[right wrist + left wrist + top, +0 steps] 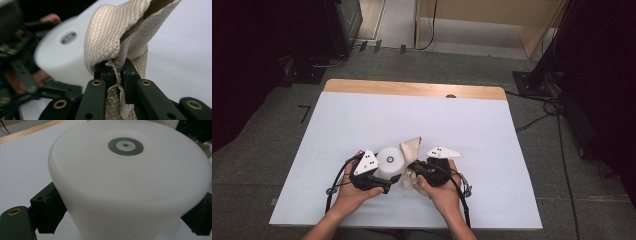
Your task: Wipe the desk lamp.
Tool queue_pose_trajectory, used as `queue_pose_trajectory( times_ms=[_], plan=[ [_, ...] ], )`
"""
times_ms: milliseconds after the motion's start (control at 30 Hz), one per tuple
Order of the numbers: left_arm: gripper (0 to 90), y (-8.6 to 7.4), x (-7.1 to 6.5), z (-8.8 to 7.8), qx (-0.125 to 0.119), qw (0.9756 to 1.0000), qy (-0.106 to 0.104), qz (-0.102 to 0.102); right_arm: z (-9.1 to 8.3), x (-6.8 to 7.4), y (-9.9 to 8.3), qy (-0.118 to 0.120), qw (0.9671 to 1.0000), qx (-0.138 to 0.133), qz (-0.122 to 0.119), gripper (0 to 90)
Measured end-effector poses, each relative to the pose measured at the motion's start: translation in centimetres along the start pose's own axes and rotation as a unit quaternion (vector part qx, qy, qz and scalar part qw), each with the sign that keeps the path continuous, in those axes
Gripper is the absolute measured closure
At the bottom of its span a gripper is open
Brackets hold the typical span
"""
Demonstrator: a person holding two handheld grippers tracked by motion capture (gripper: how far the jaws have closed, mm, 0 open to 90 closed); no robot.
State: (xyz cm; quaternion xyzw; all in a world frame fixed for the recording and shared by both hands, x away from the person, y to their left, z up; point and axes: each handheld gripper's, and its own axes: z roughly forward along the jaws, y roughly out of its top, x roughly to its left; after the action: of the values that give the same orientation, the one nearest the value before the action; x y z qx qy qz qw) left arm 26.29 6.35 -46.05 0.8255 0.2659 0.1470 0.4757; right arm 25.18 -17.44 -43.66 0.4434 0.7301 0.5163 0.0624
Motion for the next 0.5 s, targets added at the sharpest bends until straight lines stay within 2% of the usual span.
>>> queue_pose_trajectory(
  times_ms=[100,200,367,500],
  plan=[
    [8.3,0.0,0.0,0.0,-0.002,1.0,0.0,-0.001,-0.7,0.4,0.5,0.005,0.9999,-0.012,-0.011,83.2],
    [8.3,0.0,0.0,0.0,-0.002,1.0,0.0,-0.001,-0.7,0.4,0.6,0.006,0.9999,-0.01,-0.013,83.2],
    [8.3,0.0,0.0,0.0,-0.002,1.0,0.0,-0.001,0.3,-0.3,-0.1,0.002,0.9999,0.012,-0.004,83.2],
    [8.3,0.0,0.0,0.0,-0.002,1.0,0.0,-0.001,1.6,-1.1,-1.2,-0.006,0.9991,0.042,0.006,83.2]
  ],
)
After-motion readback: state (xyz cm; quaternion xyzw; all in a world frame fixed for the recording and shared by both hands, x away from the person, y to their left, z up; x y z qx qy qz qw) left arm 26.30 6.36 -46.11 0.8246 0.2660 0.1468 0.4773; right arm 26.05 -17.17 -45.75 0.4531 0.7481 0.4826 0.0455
